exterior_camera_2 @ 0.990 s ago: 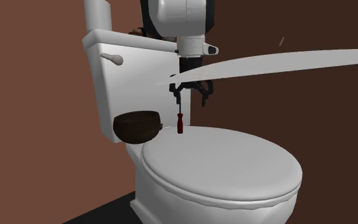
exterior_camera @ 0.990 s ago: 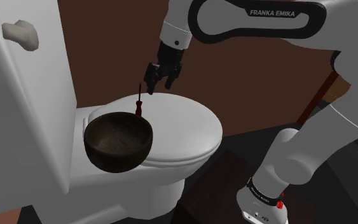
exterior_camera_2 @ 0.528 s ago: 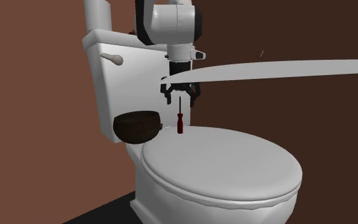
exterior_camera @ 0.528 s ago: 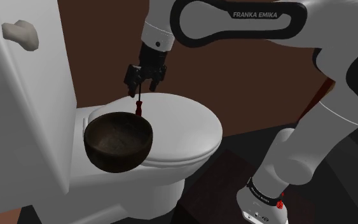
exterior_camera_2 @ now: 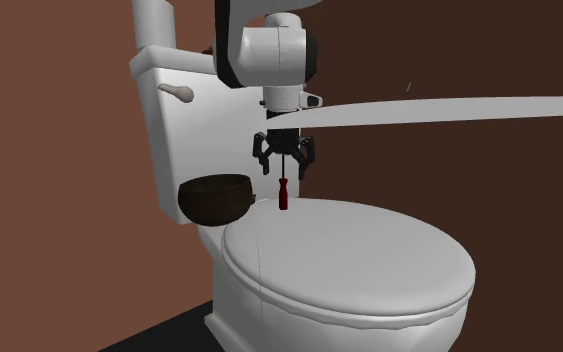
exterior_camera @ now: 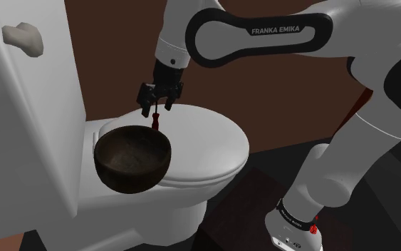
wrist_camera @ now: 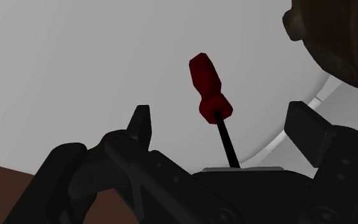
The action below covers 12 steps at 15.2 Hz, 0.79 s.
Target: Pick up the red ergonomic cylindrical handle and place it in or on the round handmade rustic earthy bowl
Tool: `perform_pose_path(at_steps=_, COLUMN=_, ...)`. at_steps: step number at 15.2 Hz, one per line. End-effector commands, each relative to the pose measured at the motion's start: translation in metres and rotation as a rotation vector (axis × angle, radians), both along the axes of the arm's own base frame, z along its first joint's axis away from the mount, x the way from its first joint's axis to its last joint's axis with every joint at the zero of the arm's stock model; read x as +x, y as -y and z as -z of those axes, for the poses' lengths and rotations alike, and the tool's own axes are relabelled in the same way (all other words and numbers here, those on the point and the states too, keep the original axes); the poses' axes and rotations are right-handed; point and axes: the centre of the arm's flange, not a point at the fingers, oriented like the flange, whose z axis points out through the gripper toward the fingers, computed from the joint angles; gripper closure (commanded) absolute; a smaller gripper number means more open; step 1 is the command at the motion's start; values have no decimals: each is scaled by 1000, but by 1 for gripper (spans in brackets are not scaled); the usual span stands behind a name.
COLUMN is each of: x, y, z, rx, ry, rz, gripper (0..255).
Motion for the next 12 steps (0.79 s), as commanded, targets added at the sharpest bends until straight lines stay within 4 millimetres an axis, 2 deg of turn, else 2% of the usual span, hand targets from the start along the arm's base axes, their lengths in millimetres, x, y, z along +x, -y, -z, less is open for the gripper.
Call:
perform_pose_path(at_steps=1, x=0, y=0, z=0, rx=0, ry=0, rz=0, gripper=0)
perform_pose_path(at_steps=4, x=0, y=0, z=0, rx=0, ry=0, rz=0, gripper=0)
perform_pose_path(at_steps=5, x=0, y=0, z=0, rx=0, ry=0, rz=0, gripper=255)
perform_pose_path(at_steps=12, x=0, y=0, z=0, rx=0, ry=0, rz=0, gripper=255)
